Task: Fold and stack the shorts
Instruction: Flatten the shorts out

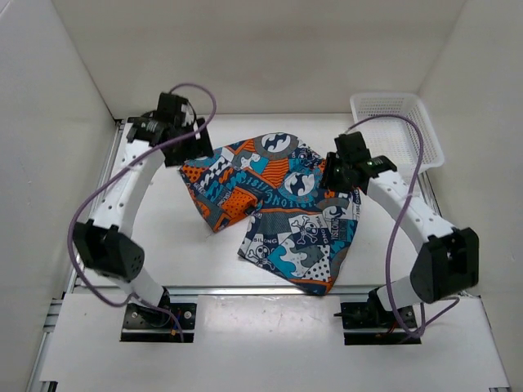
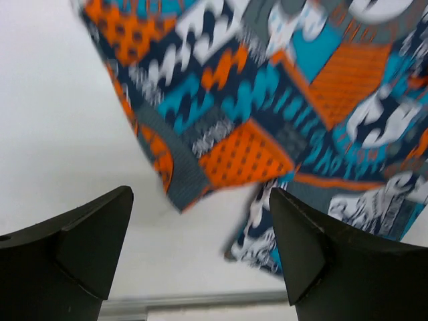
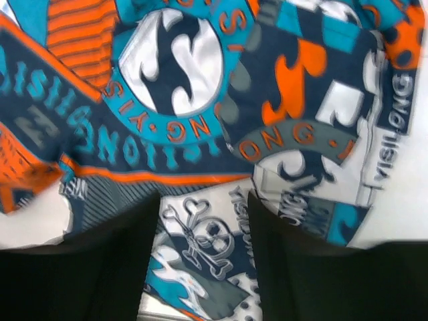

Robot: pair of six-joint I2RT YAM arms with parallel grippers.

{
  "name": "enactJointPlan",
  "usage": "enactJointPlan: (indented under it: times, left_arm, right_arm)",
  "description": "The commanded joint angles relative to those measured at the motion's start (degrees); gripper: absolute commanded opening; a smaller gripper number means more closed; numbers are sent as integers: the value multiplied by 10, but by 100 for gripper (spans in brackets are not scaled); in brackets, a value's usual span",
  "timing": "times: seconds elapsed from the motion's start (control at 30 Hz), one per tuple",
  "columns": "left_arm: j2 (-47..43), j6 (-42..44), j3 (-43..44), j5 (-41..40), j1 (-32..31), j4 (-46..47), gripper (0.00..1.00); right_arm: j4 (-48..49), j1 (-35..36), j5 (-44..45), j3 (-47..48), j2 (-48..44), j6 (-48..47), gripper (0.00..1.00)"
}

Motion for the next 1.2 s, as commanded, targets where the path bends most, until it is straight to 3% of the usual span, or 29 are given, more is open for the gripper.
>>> enactJointPlan:
  times: [0.0,0.03,0.1,0.17,0.23,0.3,0.33,0.4,0.5,0.57,0.67,0.7,0.87,0.93,1.17]
  left_arm:
    - [-68,-43,-142,27,-17,44,93]
    - [-79,-72,-220,47,-17,61,91]
    - [-93,-101,-280,92,-23,108,85]
    - [-84,-132,-340,109,-31,136,83]
    - [-60,-139,-353,116,-43,148,97]
    - [-20,-139,-353,111,-50,148,100]
    - [-7,-139,-353,106,-50,148,100]
    - [32,-145,-353,106,-50,148,100]
    - [77,-139,-340,111,-50,158,99]
    - [100,-131,-333,111,-50,158,91]
    - [132,-124,-311,116,-32,158,24]
    - [137,-112,-310,116,-22,158,10]
    - [156,-87,-246,102,63,144,10]
    - [191,-68,-162,90,90,121,10]
    - [350,-45,180,-9,96,-23,10]
  right_arm:
    - [2,-1,-1,-54,-54,14,42]
    - [2,-1,-1,-73,-71,14,36]
    - [2,-6,-1,-125,-78,33,19]
    - [-11,-11,-6,-151,-86,41,17]
    - [-19,-16,-14,-179,-91,48,43]
    - [-19,-22,-27,-198,-91,53,68]
    - [-19,-29,-39,-217,-98,59,87]
    - [-14,-43,-50,-234,-103,65,94]
    - [-8,-63,-68,-258,-110,65,96]
    - [-8,-72,-73,-266,-123,65,96]
    - [-8,-88,-79,-271,-134,65,96]
    - [-3,-94,-85,-277,-139,65,96]
    - [5,-94,-112,-295,-150,65,93]
    - [21,-77,-134,-305,-150,60,89]
    - [62,52,-178,-286,-60,52,59]
